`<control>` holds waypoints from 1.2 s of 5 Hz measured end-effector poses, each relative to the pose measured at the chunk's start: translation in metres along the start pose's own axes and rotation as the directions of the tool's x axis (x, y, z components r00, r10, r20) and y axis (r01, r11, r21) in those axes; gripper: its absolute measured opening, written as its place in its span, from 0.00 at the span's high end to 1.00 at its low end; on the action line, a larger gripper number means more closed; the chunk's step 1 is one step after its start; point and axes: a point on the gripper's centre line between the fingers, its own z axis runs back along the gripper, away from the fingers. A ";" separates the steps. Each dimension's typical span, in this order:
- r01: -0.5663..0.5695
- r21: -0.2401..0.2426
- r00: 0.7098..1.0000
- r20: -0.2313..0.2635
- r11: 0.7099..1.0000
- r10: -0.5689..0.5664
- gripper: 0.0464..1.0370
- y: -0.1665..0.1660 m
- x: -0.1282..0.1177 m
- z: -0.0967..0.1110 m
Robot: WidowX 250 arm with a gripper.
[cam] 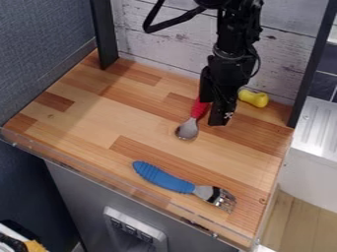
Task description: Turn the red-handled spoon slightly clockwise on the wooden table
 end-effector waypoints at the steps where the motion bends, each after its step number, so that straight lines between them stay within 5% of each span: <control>1: -0.039 0.018 0.999 0.025 0.999 0.039 0.04 -0.002 -0.004 0.000; 3: 0.156 0.028 0.976 0.153 0.987 -0.158 0.04 -0.002 -0.006 -0.002; 4: 0.292 0.039 0.931 0.217 0.956 -0.293 0.04 -0.001 -0.009 -0.001; 5: 0.359 0.037 0.896 0.265 0.933 -0.355 0.04 0.002 -0.010 0.000; 6: 0.340 0.002 0.896 0.303 0.940 -0.324 0.04 0.004 -0.009 0.001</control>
